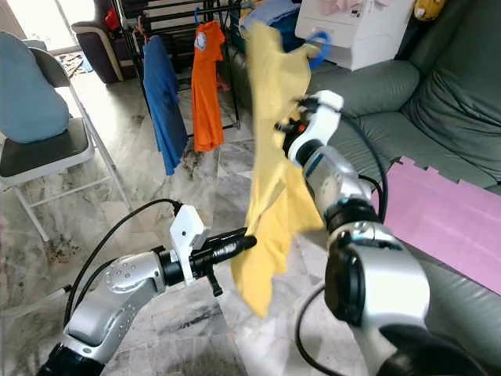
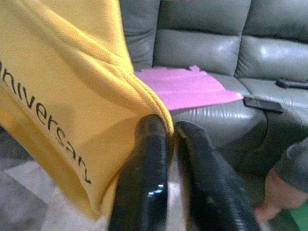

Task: Hang hanger

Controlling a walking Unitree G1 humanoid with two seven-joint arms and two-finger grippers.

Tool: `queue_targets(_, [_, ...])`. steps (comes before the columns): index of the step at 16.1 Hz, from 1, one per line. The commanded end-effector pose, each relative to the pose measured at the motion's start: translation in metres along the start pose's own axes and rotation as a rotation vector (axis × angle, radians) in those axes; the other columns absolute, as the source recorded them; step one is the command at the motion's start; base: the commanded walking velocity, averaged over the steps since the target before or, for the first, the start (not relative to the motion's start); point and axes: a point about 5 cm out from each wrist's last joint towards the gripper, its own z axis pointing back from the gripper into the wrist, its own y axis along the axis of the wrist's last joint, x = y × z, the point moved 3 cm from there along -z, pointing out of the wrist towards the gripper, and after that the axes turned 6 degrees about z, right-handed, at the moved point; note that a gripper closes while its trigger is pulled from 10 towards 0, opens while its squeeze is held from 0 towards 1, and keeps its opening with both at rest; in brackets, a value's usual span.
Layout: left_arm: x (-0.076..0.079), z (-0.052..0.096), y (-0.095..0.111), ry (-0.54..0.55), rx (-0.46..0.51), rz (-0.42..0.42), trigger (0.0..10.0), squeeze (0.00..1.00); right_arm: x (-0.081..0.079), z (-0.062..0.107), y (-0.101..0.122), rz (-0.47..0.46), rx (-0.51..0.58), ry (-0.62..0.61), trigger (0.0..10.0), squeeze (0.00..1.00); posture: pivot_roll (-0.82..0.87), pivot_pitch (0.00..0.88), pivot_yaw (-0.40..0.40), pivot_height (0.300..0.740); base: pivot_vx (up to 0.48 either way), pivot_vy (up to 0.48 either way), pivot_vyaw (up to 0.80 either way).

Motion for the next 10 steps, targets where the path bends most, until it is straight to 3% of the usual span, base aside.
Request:
queue_targets(1, [0.003, 0.001, -0.007, -0.004, -0.033, -0.002, 10.0, 1.0, -0.005, 0.001, 0.008, 0.13, 0.031, 0.058, 10.0, 0.0, -0.06, 0.0, 0.006, 0.74, 0.0, 0.0, 0.0])
queue_targets(2, [0.004, 0.001, -0.009, 0.001, -0.039, 0.011, 10.0, 1.0, -0.004, 0.007, -0.001, 0.213, 0.01, 0.093, 10.0, 0.0, -0.06, 0.0, 0.006, 0.74, 0.0, 0.0, 0.0])
queue_targets(4, [0.003, 0.002, -0.009, 0.008, -0.039, 0.013, 10.0, 1.0, -0.002, 0.014, -0.012, 0.239, -0.024, 0.141, 10.0, 0.0, -0.06, 0.0, 0.008, 0.74, 0.0, 0.0, 0.0])
queue_targets(6, [0.0, 0.007, -0.008, 0.022, -0.025, 0.037, 10.0, 1.0, -0.007, 0.027, -0.034, 0.375, -0.069, 0.248, 10.0, 0.0, -0.06, 0.0, 0.013, 0.74, 0.0, 0.0, 0.0])
queue_targets(8, [-0.004, 0.012, -0.006, 0.051, 0.003, 0.068, 10.0, 1.0, -0.007, 0.033, -0.046, 0.482, -0.087, 0.258, 10.0, 0.0, -0.06, 0.0, 0.014, 0.74, 0.0, 0.0, 0.0])
queue_targets(10, [-0.009, 0.017, -0.003, 0.083, 0.016, 0.061, 10.0, 1.0, -0.011, 0.038, -0.055, 0.511, -0.115, 0.321, 10.0, 0.0, -0.06, 0.0, 0.015, 0.74, 0.0, 0.0, 0.0])
